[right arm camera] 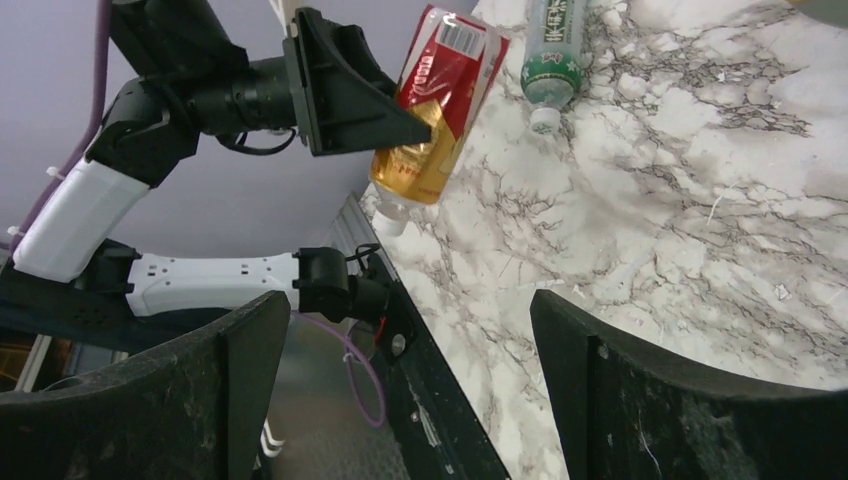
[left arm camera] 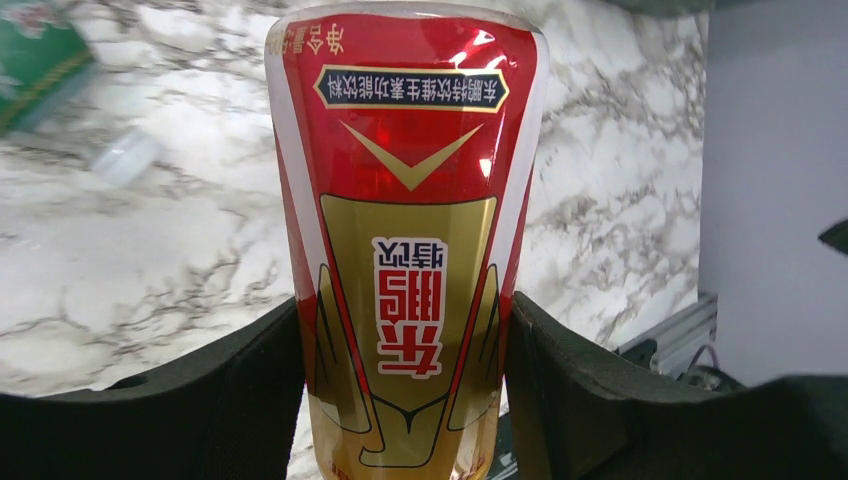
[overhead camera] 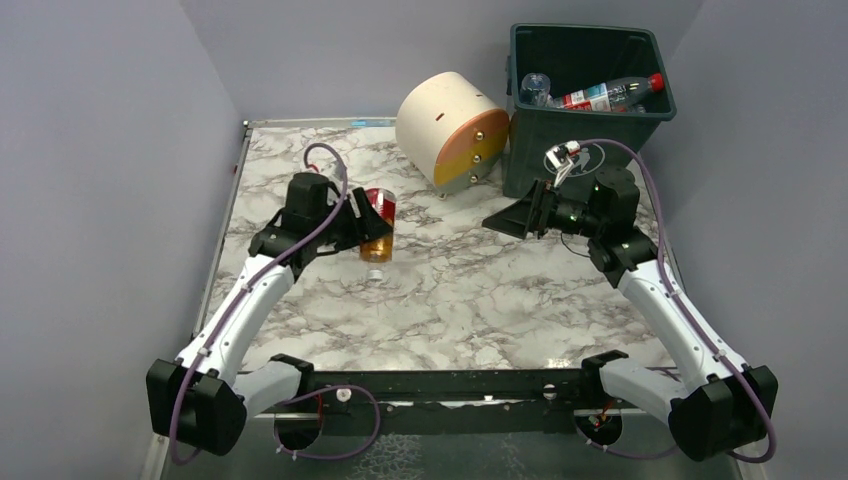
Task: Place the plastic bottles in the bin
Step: Pick up the plastic bottle at the center of the board, then place the plastic bottle in the trash bin.
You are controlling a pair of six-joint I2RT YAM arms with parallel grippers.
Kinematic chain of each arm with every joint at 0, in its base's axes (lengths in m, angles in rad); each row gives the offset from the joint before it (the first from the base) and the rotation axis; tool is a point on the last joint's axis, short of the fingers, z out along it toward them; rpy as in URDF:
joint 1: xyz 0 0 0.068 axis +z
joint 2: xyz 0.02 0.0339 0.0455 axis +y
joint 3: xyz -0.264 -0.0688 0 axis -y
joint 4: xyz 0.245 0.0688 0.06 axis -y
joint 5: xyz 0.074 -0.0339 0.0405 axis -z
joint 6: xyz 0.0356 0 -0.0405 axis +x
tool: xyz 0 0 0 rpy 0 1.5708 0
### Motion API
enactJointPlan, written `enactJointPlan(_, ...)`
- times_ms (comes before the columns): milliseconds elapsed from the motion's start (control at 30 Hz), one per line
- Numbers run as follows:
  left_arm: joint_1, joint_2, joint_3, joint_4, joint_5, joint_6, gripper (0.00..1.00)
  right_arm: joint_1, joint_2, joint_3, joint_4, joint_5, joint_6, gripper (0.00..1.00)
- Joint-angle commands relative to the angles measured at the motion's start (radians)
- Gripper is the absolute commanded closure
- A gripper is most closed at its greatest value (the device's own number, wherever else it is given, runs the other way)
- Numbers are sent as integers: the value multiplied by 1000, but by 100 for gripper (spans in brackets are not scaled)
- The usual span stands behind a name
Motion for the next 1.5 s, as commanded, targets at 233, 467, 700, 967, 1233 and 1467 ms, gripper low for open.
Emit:
enactJointPlan(233, -453, 41, -48, 176, -183, 25, 45, 5, 20, 45, -97, 31, -52, 7)
enactJointPlan(467, -600, 77, -34, 238, -270, 38, 44, 5, 99, 75, -184, 43, -91, 7)
enactJointPlan(700, -682, 119, 18, 258, -328, 79, 44, 5, 174, 63, -207, 32, -111, 6)
enactJointPlan(967, -759, 155, 39, 281, -398, 128, 44, 7, 205, 42, -176, -4, -94, 6)
enactJointPlan(1233, -814, 198, 65, 287, -495, 168, 44, 29, 204, 30, -194, -9, -101, 6)
enactJointPlan(1467, -860, 199, 78, 278, -605, 196, 44, 39, 189, 0, -234, -11, -130, 5)
